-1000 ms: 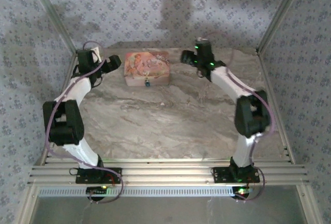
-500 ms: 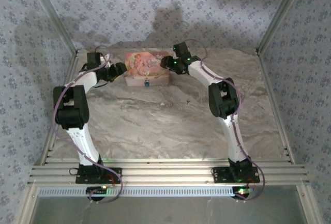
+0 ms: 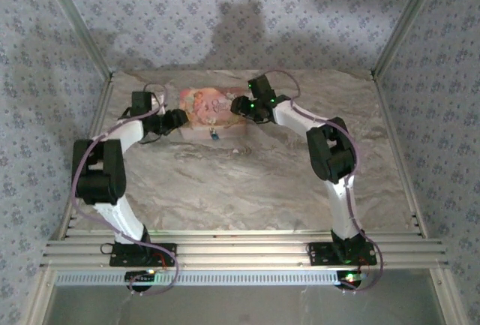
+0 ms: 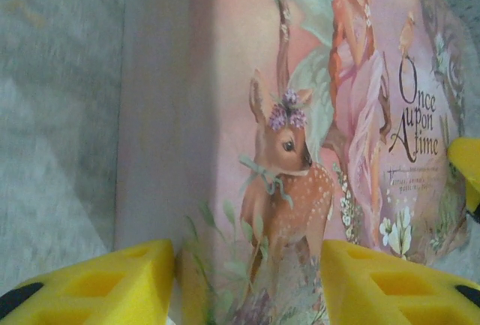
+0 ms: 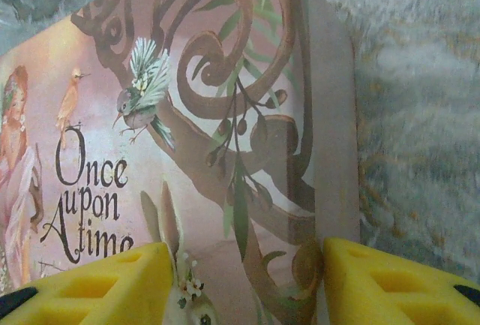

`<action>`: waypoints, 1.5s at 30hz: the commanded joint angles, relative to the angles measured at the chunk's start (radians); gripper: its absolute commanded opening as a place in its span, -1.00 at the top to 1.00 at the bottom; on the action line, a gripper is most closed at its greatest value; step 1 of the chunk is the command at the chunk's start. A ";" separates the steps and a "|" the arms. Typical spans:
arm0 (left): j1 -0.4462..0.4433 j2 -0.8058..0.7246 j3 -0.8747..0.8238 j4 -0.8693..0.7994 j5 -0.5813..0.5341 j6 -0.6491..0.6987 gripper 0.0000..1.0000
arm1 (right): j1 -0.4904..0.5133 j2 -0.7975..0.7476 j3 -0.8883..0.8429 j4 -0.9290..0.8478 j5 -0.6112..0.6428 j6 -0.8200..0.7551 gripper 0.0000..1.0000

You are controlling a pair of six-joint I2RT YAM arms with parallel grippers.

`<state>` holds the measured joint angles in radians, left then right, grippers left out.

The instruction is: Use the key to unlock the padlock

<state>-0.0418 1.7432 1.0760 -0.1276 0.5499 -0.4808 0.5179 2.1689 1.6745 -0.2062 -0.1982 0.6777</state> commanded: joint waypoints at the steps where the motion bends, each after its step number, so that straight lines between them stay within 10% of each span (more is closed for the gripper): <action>1: -0.067 -0.114 -0.119 -0.056 0.033 0.005 -0.08 | 0.118 -0.037 -0.097 -0.080 -0.063 0.015 -0.10; 23: -0.074 -0.457 -0.158 -0.330 -0.248 0.086 -0.43 | 0.014 -0.314 -0.174 -0.377 0.016 -0.082 -0.49; 45: -0.302 -0.360 -0.080 -0.314 -0.315 0.128 -0.43 | -0.049 -0.153 -0.180 -0.578 0.154 -0.162 0.51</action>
<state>-0.3363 1.3689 0.9661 -0.4461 0.2314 -0.3748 0.4706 1.9820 1.4452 -0.7288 -0.0662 0.5339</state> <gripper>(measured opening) 0.712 0.266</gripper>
